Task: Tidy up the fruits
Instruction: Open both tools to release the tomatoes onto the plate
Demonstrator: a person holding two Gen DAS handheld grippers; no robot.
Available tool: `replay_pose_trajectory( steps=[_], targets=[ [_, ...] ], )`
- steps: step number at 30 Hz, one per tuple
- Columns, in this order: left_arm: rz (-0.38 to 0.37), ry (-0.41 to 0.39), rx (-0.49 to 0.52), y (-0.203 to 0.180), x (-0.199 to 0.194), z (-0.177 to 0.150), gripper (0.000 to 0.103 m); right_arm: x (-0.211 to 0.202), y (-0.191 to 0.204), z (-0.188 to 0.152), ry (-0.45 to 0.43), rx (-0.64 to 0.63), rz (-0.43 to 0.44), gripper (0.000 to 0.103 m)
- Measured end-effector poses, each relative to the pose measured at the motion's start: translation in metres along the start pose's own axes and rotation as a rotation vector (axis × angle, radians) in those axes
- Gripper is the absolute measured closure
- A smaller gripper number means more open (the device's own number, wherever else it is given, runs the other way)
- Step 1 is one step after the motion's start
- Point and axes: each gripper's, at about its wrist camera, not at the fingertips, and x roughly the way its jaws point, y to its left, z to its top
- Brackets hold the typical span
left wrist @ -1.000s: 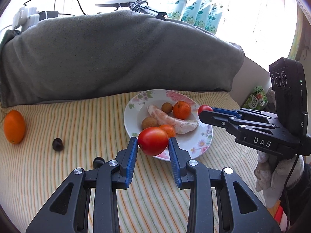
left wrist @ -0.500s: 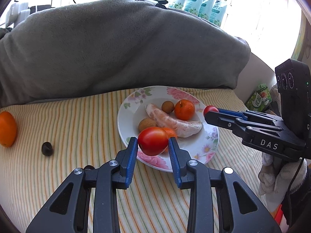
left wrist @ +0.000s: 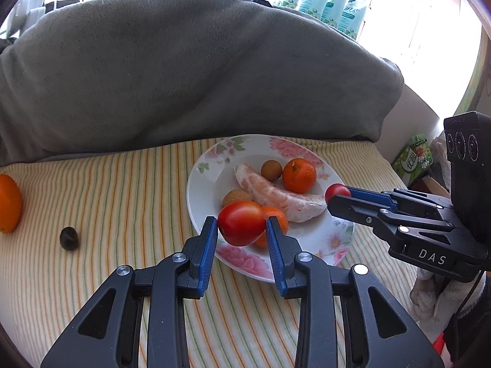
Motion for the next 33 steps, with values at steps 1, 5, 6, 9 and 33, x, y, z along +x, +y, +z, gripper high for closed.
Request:
replay_pose_trajectory(
  steps=[1, 5, 6, 9, 33],
  targets=[
    [-0.002, 0.001, 0.000, 0.000, 0.000, 0.000, 0.072, 0.000, 0.001, 0.000, 0.000, -0.002, 0.001, 0.077],
    [-0.005, 0.002, 0.006, -0.001, 0.000, 0.000, 0.072, 0.001, 0.001, 0.000, 0.001, -0.005, 0.001, 0.077],
    [-0.005, 0.002, 0.005, -0.001, 0.000, 0.001, 0.072, 0.001, 0.001, 0.000, 0.002, -0.005, 0.001, 0.077],
    [-0.005, 0.003, 0.004, -0.001, 0.000, 0.001, 0.072, 0.001, 0.002, 0.000, -0.002, -0.004, -0.004, 0.077],
    [0.026, -0.041, 0.020, -0.006, -0.012, 0.002, 0.030, -0.013, -0.002, 0.001, -0.057, 0.017, -0.061, 0.021]
  ],
)
